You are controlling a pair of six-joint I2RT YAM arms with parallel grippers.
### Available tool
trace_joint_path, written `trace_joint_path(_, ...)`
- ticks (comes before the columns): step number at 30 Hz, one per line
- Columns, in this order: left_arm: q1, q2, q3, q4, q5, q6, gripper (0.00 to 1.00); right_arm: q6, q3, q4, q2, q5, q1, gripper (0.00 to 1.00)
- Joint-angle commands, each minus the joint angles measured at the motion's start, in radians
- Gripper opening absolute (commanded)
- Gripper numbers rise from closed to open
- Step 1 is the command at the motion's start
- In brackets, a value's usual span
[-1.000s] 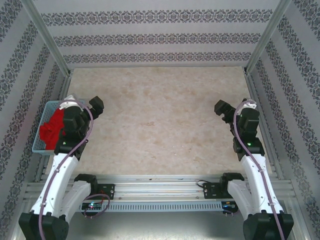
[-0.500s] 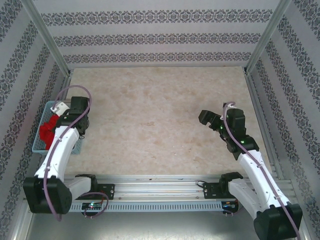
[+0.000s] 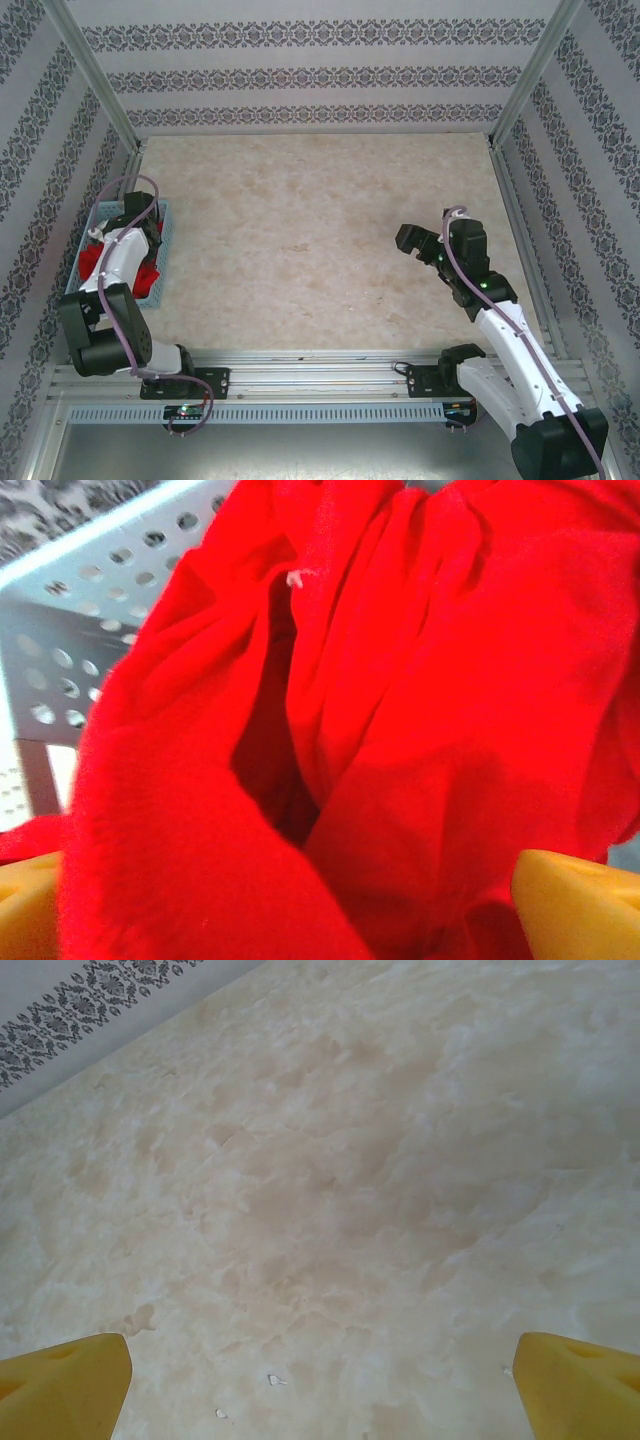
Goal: Fold the inside-out t-shirt
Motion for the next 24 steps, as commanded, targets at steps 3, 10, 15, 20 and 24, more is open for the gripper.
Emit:
trace_joint_path(3, 0.069, 0.047, -0.047, 0.116, 0.141, 0.0, 1.0, -0.015, -0.018, -0.04, -0.033, 0.029, 0.014, 0.98)
trace_joint_path(10, 0.1, 0.076, -0.075, 0.201, 0.252, 0.015, 0.73, -0.011, -0.01, -0.065, -0.047, 0.039, 0.014, 0.98)
trace_joint_path(15, 0.102, 0.044, -0.077, 0.214, 0.276, 0.01, 0.39, -0.006, -0.006, -0.076, -0.057, 0.047, 0.015, 0.98)
trace_joint_path(20, 0.1, -0.048, -0.109, 0.248, 0.298, -0.008, 0.2, 0.003, -0.007, -0.077, -0.065, 0.049, 0.015, 0.98)
trace_joint_path(24, 0.097, -0.127, -0.101, 0.243, 0.31, -0.004, 0.06, 0.006, -0.002, -0.078, -0.065, 0.047, 0.014, 0.98)
